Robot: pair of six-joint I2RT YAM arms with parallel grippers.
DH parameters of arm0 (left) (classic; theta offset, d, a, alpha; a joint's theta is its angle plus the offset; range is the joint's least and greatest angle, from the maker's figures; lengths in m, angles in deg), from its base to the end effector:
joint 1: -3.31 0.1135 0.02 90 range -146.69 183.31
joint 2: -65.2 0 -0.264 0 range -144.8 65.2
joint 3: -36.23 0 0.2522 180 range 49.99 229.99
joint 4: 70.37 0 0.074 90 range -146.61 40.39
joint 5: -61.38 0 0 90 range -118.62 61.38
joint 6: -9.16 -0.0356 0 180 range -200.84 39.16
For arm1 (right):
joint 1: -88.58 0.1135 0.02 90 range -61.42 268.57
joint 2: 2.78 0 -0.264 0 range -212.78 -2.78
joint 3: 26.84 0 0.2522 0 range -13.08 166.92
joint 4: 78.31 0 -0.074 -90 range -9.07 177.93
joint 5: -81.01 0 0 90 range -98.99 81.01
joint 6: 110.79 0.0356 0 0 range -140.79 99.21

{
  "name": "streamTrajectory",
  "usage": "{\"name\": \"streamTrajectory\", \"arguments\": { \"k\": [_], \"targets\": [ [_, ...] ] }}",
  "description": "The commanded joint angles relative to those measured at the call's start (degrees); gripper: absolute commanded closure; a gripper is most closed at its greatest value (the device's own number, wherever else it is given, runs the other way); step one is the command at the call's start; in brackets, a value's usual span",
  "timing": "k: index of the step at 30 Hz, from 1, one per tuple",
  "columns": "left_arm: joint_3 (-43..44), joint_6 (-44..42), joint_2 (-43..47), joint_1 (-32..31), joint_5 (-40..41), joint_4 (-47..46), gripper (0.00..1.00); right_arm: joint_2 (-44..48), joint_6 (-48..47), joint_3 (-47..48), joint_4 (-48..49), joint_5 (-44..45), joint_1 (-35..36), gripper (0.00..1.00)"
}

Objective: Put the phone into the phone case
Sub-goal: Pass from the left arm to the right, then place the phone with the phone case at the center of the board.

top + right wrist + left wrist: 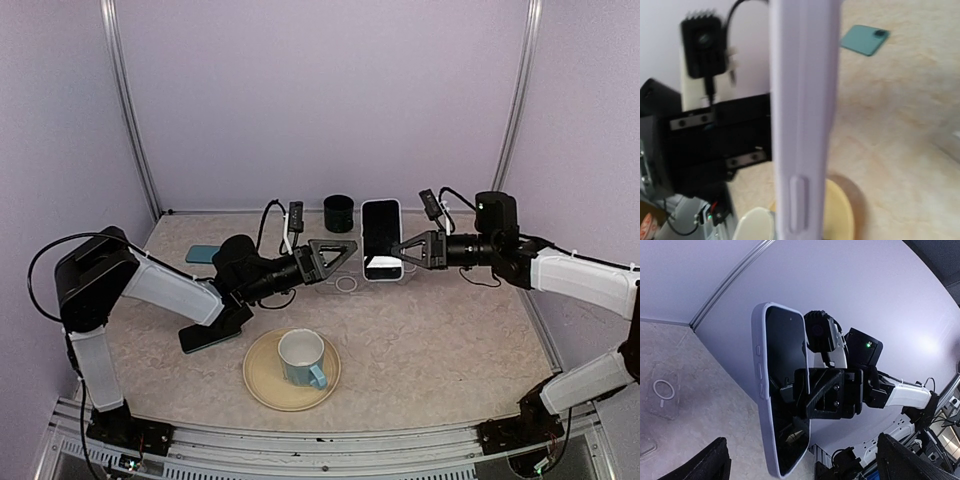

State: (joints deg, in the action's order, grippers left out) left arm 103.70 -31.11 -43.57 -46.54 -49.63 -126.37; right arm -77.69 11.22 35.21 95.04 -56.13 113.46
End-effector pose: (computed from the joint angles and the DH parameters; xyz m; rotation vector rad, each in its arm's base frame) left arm 0.2470 -0.3126 0.2242 0.3638 1.5067 -1.6723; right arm 0.2519 0.1456 0.2795 -0.4855 2.0117 1.4242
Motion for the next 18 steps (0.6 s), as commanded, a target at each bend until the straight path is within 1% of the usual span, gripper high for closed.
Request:
{"name": "streamTrajectory", "arguments": {
  "k": [1, 8, 13, 18],
  "targets": [
    [-4.3, -4.2, 6.8, 1.1, 1.6, 3.8, 0.01, 0.0, -2.5, 3.1, -5.0, -4.8, -6.4, 1.00],
    [-8.3, -12.3, 16.0, 0.5, 5.5, 15.6, 0.01, -2.8, -8.2, 5.5, -15.7, -6.8, -14.0, 1.00],
    [-10.5, -16.0, 23.1, -1.0, 10.1, 25.3, 0.01, -5.6, -10.5, 6.0, -20.9, -4.0, -19.2, 1.00],
    [-12.7, -18.1, 31.4, -2.7, 14.5, 34.8, 0.01, -8.6, -13.8, 8.9, -28.0, 0.0, -21.1, 1.00]
  ]
}}
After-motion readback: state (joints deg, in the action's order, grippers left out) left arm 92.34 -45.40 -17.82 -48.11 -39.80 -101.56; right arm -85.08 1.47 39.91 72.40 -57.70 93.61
